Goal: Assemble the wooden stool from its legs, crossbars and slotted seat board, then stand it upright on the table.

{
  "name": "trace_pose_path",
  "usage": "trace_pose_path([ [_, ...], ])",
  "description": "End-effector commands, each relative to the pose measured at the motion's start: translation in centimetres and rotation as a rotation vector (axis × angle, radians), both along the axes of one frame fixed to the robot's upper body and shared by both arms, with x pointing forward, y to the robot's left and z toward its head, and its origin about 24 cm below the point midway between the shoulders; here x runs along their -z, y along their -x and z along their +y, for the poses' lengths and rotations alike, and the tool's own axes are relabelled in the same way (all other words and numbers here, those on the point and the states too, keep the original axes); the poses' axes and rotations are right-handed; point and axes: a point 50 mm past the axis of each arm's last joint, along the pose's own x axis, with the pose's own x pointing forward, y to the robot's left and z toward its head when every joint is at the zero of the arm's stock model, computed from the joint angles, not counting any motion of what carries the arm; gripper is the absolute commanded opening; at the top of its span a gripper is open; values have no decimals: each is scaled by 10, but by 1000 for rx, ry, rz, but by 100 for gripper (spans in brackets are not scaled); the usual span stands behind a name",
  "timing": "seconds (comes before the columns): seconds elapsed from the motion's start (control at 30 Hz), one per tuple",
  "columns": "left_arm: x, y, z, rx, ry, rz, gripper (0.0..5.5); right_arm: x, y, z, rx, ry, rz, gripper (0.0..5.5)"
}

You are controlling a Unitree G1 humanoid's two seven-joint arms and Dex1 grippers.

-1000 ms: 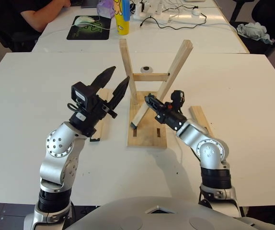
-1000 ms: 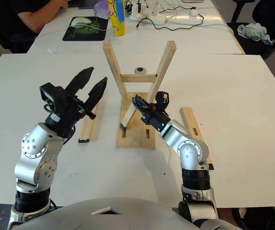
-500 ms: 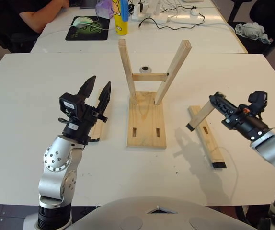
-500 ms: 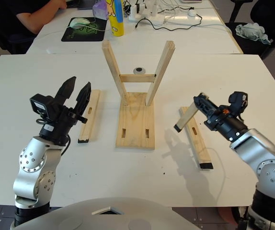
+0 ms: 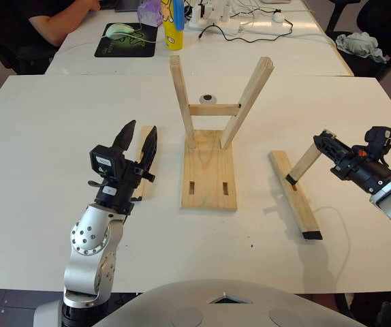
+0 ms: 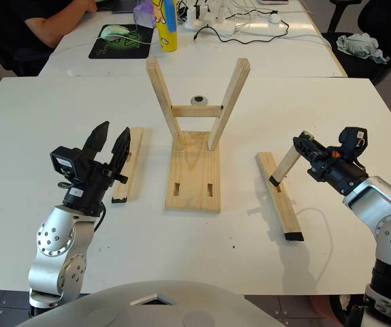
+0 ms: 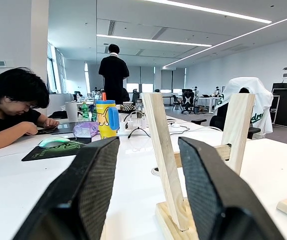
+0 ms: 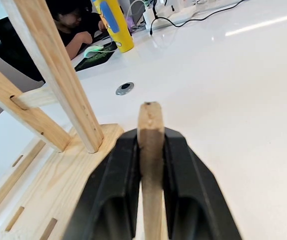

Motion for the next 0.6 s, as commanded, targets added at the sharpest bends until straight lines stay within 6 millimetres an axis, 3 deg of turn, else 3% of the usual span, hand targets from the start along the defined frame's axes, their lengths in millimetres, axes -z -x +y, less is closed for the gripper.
trace_pose_path([
  [0.03, 1, 4, -2, -18, 2, 0, 217, -4, -3, -4, -21, 29, 0, 44],
  [0.6, 2, 7, -1, -43, -5, 8, 217, 10, -1, -7, -20, 56, 68, 44],
])
